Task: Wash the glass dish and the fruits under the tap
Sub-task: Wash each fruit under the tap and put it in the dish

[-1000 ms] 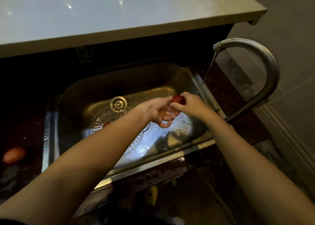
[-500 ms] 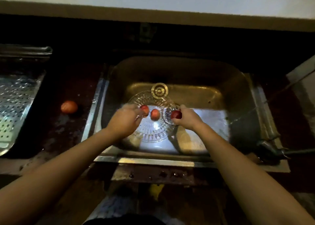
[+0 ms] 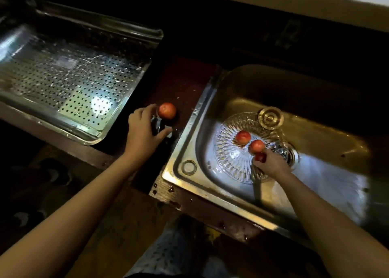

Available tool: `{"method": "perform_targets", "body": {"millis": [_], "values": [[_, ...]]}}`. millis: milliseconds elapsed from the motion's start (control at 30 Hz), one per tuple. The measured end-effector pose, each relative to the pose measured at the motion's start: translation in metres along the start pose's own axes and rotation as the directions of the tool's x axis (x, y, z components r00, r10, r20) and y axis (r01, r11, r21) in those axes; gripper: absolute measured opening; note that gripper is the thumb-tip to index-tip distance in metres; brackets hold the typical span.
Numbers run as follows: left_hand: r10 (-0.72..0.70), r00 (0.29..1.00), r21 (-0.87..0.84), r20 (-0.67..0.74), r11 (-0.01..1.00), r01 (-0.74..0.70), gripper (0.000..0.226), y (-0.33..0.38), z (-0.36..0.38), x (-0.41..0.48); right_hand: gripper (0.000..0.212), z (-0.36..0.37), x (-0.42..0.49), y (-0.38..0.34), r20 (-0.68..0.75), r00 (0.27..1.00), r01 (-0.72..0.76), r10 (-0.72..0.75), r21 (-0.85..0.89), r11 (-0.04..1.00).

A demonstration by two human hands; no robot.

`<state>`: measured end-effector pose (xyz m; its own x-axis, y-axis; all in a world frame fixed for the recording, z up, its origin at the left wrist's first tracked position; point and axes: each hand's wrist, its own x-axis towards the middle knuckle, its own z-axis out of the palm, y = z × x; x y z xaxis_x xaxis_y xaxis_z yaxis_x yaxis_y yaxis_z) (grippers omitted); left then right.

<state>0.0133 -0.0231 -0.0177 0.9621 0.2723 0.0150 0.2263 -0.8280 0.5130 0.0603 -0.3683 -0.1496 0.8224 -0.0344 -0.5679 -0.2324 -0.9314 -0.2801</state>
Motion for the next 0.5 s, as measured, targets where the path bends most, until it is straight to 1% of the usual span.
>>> {"method": "perform_targets", "body": {"millis": [133,267,400,500], "values": [[-0.034,0.997,-0.052,0.070,0.998,0.037,0.074,-0.001,0.008,0.016,0.050,0.001,0.003,0.001,-0.004,1.000,0.012,-0.012,0.009,1.000],[-0.033,0.998,-0.079,0.053,0.996,0.037,0.064,-0.002,0.014,0.028,0.049,0.004,0.002,0.002,0.010,1.000,0.004,-0.005,0.034,0.999],[-0.006,0.999,-0.107,0.044,0.994,0.011,0.056,0.004,0.015,0.037,0.065,-0.011,-0.006,-0.002,-0.035,0.999,-0.008,0.008,0.010,1.000],[0.067,0.997,-0.142,0.034,0.988,-0.061,0.056,0.024,0.011,0.038,0.075,-0.041,-0.017,-0.014,-0.075,0.997,0.021,-0.019,0.015,1.000]]}}
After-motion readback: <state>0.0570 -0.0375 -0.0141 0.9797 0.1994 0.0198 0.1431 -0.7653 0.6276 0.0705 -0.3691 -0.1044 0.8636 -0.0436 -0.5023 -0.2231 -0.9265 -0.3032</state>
